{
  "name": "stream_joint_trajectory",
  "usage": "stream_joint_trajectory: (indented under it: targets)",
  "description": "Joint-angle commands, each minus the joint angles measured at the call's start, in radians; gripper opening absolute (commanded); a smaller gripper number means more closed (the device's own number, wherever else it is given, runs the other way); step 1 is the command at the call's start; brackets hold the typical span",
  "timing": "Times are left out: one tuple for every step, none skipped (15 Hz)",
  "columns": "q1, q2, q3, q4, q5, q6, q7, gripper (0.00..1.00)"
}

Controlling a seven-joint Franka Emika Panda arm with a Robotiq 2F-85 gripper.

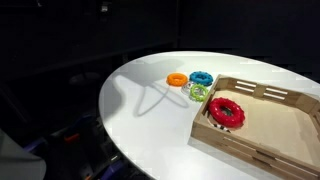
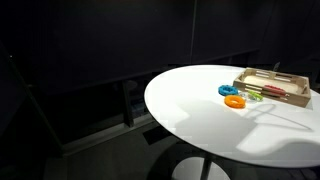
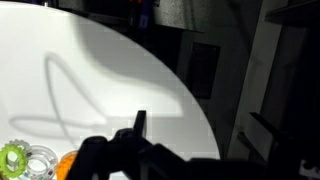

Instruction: Pick up the orange ring and place it in the wooden tray

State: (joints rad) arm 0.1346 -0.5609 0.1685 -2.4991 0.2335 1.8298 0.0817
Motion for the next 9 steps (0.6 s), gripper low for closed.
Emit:
stream_joint_trajectory:
  targets:
    - [-0.041, 0.099, -0.018, 0.082, -0.064, 0.021, 0.022, 1.00]
    - [-0.053, 0.119, -0.020, 0.090, -0.085, 0.038, 0.028, 1.00]
    - [-0.062, 0.141, -0.024, 0.098, -0.101, 0.052, 0.033, 1.00]
    - [-0.071, 0.159, -0.027, 0.102, -0.117, 0.068, 0.039, 1.00]
    - [-0.078, 0.177, -0.030, 0.103, -0.129, 0.083, 0.046, 1.00]
    - [-0.084, 0.194, -0.033, 0.102, -0.139, 0.096, 0.055, 1.00]
    - [-0.090, 0.210, -0.035, 0.099, -0.151, 0.109, 0.066, 1.00]
    - [-0.096, 0.224, -0.036, 0.091, -0.161, 0.126, 0.079, 1.00]
    - [-0.099, 0.237, -0.038, 0.087, -0.170, 0.138, 0.092, 1.00]
